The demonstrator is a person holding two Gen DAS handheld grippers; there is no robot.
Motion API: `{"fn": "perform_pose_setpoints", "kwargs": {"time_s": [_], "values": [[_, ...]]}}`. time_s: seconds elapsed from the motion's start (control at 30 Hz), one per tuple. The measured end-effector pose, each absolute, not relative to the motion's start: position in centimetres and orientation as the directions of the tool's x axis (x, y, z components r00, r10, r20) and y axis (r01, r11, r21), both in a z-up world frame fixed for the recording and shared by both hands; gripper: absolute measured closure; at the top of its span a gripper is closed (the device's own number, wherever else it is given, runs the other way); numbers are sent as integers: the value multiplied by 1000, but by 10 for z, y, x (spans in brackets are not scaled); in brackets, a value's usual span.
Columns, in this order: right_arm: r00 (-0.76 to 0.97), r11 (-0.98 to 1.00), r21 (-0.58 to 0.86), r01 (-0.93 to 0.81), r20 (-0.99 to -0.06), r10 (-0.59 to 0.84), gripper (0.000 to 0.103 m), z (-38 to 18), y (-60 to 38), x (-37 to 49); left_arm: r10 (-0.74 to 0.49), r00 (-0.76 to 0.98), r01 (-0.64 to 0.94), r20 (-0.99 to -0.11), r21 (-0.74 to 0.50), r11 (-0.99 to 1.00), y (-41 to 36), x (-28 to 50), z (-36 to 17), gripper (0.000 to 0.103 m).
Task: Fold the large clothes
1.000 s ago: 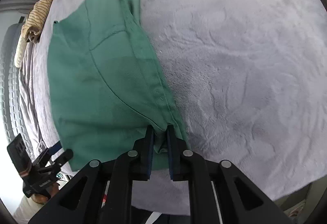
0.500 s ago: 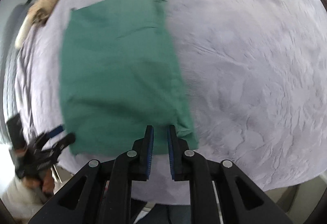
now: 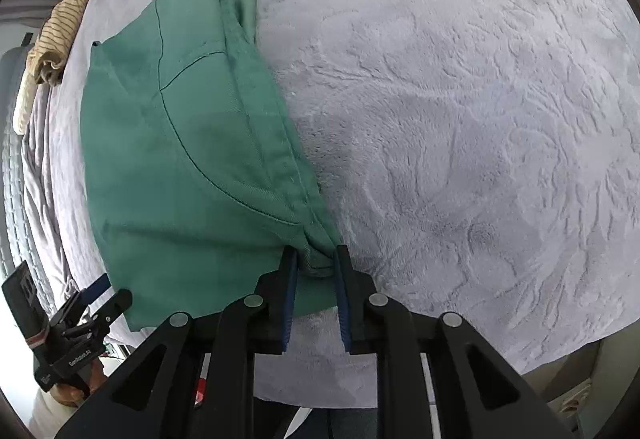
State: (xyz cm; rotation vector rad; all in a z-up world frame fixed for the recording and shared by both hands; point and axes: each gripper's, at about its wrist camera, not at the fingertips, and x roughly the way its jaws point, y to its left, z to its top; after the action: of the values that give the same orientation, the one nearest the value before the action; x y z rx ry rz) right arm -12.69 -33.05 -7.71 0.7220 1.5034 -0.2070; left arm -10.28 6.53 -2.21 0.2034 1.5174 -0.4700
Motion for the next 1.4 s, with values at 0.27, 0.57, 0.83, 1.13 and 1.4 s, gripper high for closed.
{"fn": "perform_pose_setpoints", "kwargs": {"time_s": [0.27,0.57,0.83,1.13,1.4], "values": [[83,777,279,564,-955,283,65,-76,-334,-138,-169,-18,404,-985,-162,900,63,-103,-27,17],[58,817,239,524,-967,246,62,-51,-321,-143,-144,-24,387,-989,-142,911,75,-101,-34,1],[108,869,190,457,-982,157,39,-3,-315,-123,-73,67,370,-995,-43,928,81,-93,-6,1],[196,926,135,351,-978,68,16,37,-295,-88,8,192,296,-981,66,953,76,-76,45,1],[246,926,117,360,-969,27,10,60,-294,-71,-33,221,268,-975,28,963,66,-64,75,1]]}}
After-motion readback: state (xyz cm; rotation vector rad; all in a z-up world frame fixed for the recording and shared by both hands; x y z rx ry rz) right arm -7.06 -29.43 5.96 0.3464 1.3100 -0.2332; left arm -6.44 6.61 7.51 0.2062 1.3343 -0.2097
